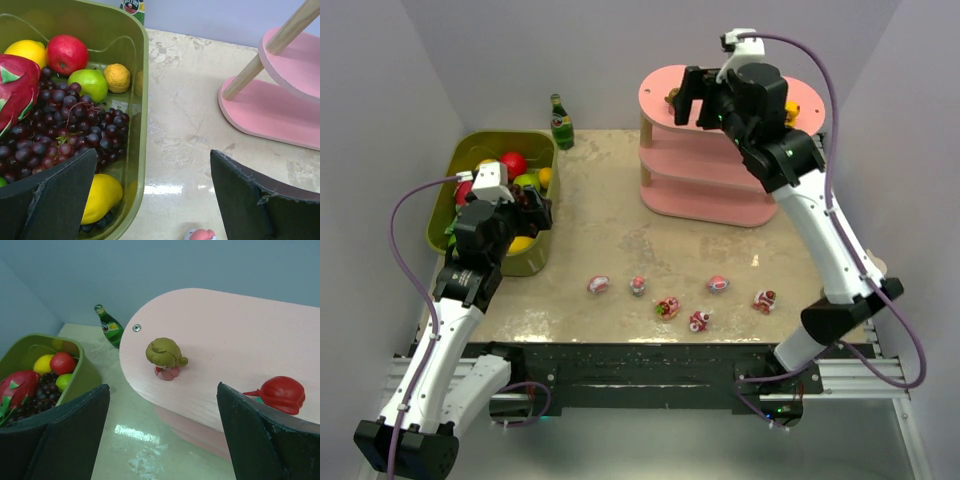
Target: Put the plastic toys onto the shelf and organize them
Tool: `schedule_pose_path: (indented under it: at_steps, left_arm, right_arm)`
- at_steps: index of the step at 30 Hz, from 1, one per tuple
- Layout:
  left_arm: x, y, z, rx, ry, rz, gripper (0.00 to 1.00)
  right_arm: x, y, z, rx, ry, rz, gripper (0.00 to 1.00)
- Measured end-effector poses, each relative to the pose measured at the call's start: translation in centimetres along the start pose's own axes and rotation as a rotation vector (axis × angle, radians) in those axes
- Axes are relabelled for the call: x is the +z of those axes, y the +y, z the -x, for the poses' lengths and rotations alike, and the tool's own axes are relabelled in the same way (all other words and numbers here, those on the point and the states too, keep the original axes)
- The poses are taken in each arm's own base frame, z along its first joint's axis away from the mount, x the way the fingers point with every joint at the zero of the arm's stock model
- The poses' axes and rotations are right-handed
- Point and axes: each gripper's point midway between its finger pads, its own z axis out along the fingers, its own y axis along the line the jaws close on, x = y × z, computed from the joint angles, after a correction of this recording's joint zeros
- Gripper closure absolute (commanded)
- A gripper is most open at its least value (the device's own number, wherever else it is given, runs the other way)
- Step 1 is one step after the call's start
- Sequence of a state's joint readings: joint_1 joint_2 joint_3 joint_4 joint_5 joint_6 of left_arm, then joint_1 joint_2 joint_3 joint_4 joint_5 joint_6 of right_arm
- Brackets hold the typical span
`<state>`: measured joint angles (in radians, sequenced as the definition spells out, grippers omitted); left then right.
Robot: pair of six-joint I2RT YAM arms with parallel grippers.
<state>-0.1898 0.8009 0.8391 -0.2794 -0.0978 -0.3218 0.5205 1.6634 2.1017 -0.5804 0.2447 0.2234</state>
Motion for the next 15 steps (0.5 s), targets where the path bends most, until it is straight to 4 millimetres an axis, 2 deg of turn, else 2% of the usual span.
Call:
schedule_pose_path:
  at_steps: [4,8,12,14,15]
  left_arm:
    - [0.0,-0.3,-0.1,0.0,0.004,-0.015,0.0]
    - [-0.1,-0.8,-0.2,-0.001,0.012,-0.043,0.0]
    - [0.0,-1.7,-0.7,-0.032,0.025,-0.093,0.02]
    - [0.1,-2.2,-1.5,-0.054,0.044,-0.121,0.02]
    - [0.1,-2.3,-2.1,-0.063,0.06,-0.133,0.02]
  right_arm:
    - [-4.2,0.3,-0.5,0.004,-0.002,0.084,0.08]
    - [-9.2,0.1,-2.7,0.008,0.011,0.169,0.08]
    - [-13.2,-0.5,-6.8,0.014,0.061,0.227,0.08]
    - [-13.8,-0.9,-9.5,0.019,0.103,0.235,0.08]
    - [-14.1,-1.2,-11.8,0.024,0.146,0.237,0.08]
